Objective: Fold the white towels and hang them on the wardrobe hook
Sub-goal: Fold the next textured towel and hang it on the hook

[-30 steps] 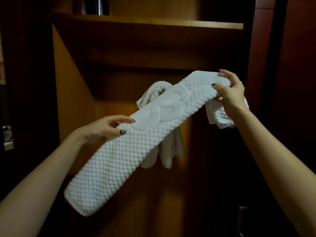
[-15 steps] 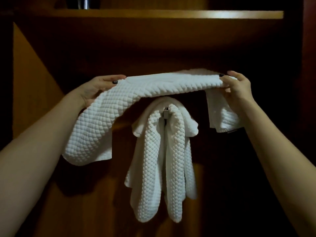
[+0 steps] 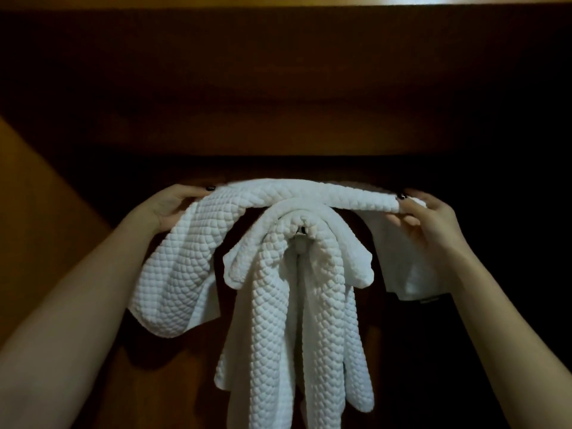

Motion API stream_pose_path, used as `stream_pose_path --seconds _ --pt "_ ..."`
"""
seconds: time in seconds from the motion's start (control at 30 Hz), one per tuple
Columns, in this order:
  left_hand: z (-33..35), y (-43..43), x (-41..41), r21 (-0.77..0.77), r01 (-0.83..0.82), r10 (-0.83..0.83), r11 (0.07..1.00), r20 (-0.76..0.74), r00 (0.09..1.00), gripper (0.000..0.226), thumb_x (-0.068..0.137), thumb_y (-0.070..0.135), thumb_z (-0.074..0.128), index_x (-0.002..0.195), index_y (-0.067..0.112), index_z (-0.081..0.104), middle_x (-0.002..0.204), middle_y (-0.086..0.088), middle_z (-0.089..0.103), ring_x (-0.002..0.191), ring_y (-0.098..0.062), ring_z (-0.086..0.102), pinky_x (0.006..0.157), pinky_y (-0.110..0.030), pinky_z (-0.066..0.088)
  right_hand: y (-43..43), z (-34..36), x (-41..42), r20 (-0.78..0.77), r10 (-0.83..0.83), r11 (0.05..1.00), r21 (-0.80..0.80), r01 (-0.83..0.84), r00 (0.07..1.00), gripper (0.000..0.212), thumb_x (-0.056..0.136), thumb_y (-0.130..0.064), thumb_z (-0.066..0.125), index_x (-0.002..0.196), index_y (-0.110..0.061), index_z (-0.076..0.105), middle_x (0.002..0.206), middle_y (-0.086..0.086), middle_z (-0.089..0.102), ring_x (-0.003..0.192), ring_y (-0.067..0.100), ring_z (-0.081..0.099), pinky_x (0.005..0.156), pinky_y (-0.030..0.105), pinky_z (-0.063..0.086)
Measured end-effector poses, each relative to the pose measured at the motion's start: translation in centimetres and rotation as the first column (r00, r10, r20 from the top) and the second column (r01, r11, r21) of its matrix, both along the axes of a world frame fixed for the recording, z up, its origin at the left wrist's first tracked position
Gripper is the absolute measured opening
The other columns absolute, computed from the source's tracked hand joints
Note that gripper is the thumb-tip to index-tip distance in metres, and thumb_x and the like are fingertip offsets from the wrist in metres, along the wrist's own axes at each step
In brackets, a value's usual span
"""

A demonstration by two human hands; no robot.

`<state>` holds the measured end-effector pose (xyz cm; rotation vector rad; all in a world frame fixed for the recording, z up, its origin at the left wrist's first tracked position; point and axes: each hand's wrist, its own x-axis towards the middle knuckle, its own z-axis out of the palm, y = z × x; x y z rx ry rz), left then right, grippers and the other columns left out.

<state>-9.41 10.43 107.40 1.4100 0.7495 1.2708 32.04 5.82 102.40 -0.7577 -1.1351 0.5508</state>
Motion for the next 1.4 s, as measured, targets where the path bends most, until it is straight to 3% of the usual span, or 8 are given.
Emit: stream_pose_path --seconds 0.3,0.47,0.6,0.8,0.97,1.13,1.27,1.4 --pt "1.1 2.8 1.7 0.165 -0.274 0.284 0.947 -0.034 0.958 0.019 0.094 0.001 0.048 0.102 0.013 0.061 0.091 0.002 0.066 0.080 -0.010 0.065 0.066 -0.019 0.053 2.8 1.9 -1.4 -0.026 -0.002 1.000 0.005 0.002 1.000 0.025 0.087 -0.011 0.066 0.110 -0.002 0.064 0.094 0.015 0.072 0.085 0.019 0.072 0.076 0.031 0.058" --pt "-4.3 4.3 1.0 -0.124 -0.053 0.043 0.991 -0.080 0.996 0.037 0.077 0.009 0.062 0.114 0.005 0.065 0.102 -0.011 0.071 0.088 -0.020 0.070 0.087 -0.036 0.052 3.6 -1.5 -0.9 0.119 -0.016 0.998 -0.062 0.024 0.993 0.035 0.094 -0.023 0.064 0.118 0.001 0.056 0.107 0.015 0.066 0.094 0.027 0.069 0.080 0.041 0.060" --pt "-6.3 3.6 3.2 0.090 -0.113 0.120 0.989 -0.069 0.990 0.033 0.090 0.003 0.053 0.122 0.002 0.058 0.111 -0.016 0.068 0.095 -0.021 0.068 0.077 -0.031 0.057 1.6 -5.3 -1.7 0.291 -0.078 0.993 -0.063 0.101 0.954 0.034 0.099 -0.034 0.052 0.124 -0.012 0.060 0.099 0.000 0.065 0.088 0.013 0.064 0.072 0.029 0.057" --pt "-12.0 -0.8 5.6 0.616 -0.455 0.566 0.643 0.018 0.825 0.027 0.094 0.005 0.054 0.117 0.020 0.053 0.112 0.010 0.058 0.103 0.006 0.055 0.090 -0.013 0.042 -0.3 -7.1 -3.3 0.425 0.020 0.985 -0.161 0.054 0.905 0.027 0.101 -0.024 0.050 0.121 -0.011 0.062 0.083 0.001 0.066 0.057 0.009 0.066 0.054 0.025 0.055" --pt "-13.1 -2.1 6.4 0.703 -0.393 0.555 0.592 -0.002 0.832 0.044 0.089 0.002 0.061 0.108 0.041 0.052 0.116 0.009 0.058 0.106 0.000 0.056 0.086 -0.010 0.043 -1.4 -3.5 -3.2 0.542 -0.374 0.925 0.162 0.344 0.752 0.019 0.090 -0.030 0.066 0.106 -0.024 0.074 0.092 -0.023 0.068 0.088 -0.002 0.061 0.073 0.013 0.043" --pt "-10.3 -1.7 6.1 0.801 -0.281 0.580 0.528 -0.098 0.809 0.066 0.087 0.005 0.065 0.109 0.064 0.046 0.113 0.037 0.055 0.109 0.015 0.051 0.084 -0.004 0.040 -1.7 2.6 -4.4 0.567 -0.091 0.983 0.184 -0.018 0.818 0.020 0.097 -0.015 0.057 0.111 -0.022 0.070 0.104 -0.016 0.068 0.089 -0.013 0.061 0.072 0.007 0.047" --pt "-9.2 -0.9 5.8 0.863 -0.227 0.656 0.451 -0.148 0.740 0.055 0.087 0.003 0.065 0.110 0.050 0.048 0.113 0.028 0.055 0.106 0.015 0.051 0.082 -0.001 0.038 0.1 3.9 -6.0 0.812 0.001 0.994 0.061 -0.087 0.584 0.032 0.094 -0.010 0.059 0.105 -0.038 0.071 0.110 -0.024 0.067 0.104 -0.008 0.060 0.087 0.015 0.050" --pt "-8.6 -0.3 5.5 0.921 -0.184 0.701 0.343 -0.121 0.703 0.044 0.088 -0.003 0.054 0.113 0.033 0.053 0.112 0.006 0.061 0.097 0.004 0.056 0.081 -0.010 0.042 0.8 3.8 -6.2 0.827 -0.050 0.986 0.129 -0.103 0.559 0.035 0.092 -0.011 0.063 0.105 -0.044 0.067 0.112 -0.027 0.065 0.110 -0.007 0.057 0.096 0.024 0.047"
